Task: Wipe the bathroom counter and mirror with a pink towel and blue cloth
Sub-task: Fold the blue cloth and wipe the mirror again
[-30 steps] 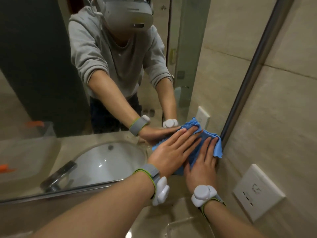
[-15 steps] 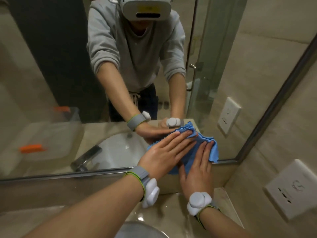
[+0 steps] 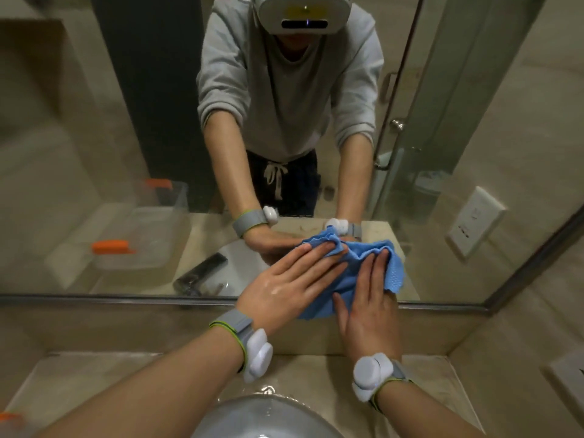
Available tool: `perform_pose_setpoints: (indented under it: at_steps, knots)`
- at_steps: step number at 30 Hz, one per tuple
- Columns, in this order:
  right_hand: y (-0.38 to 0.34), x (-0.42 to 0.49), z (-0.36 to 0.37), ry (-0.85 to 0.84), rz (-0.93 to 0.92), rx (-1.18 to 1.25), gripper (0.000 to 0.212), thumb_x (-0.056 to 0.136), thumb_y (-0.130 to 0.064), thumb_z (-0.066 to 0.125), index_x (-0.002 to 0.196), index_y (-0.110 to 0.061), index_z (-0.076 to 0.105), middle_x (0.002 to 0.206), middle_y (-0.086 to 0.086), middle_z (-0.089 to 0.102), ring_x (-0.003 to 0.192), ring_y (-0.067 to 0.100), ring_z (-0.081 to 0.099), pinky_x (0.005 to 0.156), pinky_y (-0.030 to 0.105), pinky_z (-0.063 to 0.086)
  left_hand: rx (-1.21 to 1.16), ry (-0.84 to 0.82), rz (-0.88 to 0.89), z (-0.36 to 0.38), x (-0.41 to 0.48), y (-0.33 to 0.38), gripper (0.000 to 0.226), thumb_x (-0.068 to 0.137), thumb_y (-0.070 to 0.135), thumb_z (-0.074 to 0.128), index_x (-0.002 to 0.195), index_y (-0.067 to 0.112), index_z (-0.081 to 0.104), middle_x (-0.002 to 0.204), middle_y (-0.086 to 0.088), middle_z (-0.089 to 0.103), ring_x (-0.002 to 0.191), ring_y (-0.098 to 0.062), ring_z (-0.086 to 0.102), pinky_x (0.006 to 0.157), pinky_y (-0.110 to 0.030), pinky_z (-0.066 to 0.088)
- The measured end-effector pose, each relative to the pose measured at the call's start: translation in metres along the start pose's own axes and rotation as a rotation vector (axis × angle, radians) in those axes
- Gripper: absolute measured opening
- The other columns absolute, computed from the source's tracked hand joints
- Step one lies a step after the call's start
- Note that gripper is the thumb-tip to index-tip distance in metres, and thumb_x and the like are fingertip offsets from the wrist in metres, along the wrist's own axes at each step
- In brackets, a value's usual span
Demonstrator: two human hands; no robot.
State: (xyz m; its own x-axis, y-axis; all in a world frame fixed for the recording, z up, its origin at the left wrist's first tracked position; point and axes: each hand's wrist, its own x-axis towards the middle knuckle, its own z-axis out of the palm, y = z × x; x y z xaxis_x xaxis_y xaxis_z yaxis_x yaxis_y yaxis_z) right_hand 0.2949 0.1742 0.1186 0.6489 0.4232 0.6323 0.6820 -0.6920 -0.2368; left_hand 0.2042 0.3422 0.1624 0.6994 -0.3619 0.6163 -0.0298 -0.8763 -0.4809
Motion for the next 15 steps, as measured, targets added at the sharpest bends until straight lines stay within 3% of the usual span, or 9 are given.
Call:
perform_pose_setpoints:
  at_steps: [4, 7, 12, 15]
  knots:
    - [-0.021, 0.001, 0.012, 0.002, -0.178, -0.07, 0.103, 0.088, -0.036, 0.072, 0.156, -0.003, 0.004, 0.163, 0.019, 0.009, 0.139, 0.041, 0.033, 0.102, 0.052, 0.047, 0.011, -0.017, -0.007, -0.003, -0.033, -0.018, 0.05, 0.112, 0.006, 0.028, 0.161, 0.011, 0.03, 0.169, -0.007, 0.025, 0.157, -0.025, 0.023, 0.128, -0.042, 0.024]
    - [-0.037, 0.001, 0.016, -0.01, -0.184, -0.06, 0.106, 0.086, -0.037, 0.072, 0.157, -0.005, -0.001, 0.163, 0.018, 0.009, 0.141, 0.039, 0.028, 0.107, 0.051, 0.041, 0.007, -0.033, -0.017, -0.008, -0.052, -0.033, 0.052, 0.111, 0.003, 0.028, 0.162, 0.012, 0.027, 0.17, -0.007, 0.023, 0.157, -0.025, 0.022, 0.126, -0.043, 0.027]
    - [-0.077, 0.01, 0.023, 0.008, -0.416, -0.05, 0.095, 0.091, -0.034, 0.068, 0.157, -0.005, 0.007, 0.164, 0.007, 0.0, 0.139, 0.037, 0.03, 0.111, 0.048, 0.029, 0.024, -0.032, -0.09, -0.017, -0.102, -0.063, 0.054, 0.11, 0.0, 0.03, 0.162, 0.012, 0.026, 0.17, -0.008, 0.024, 0.156, -0.028, 0.025, 0.123, -0.046, 0.033]
    - [-0.117, 0.014, 0.03, 0.015, -0.496, -0.048, 0.082, 0.098, -0.032, 0.052, 0.159, -0.01, 0.001, 0.166, 0.004, -0.009, 0.141, 0.036, 0.023, 0.116, 0.048, 0.023, 0.017, -0.028, -0.136, -0.025, -0.127, -0.083, 0.052, 0.11, 0.002, 0.031, 0.161, 0.01, 0.029, 0.169, -0.009, 0.027, 0.156, -0.029, 0.027, 0.124, -0.046, 0.033]
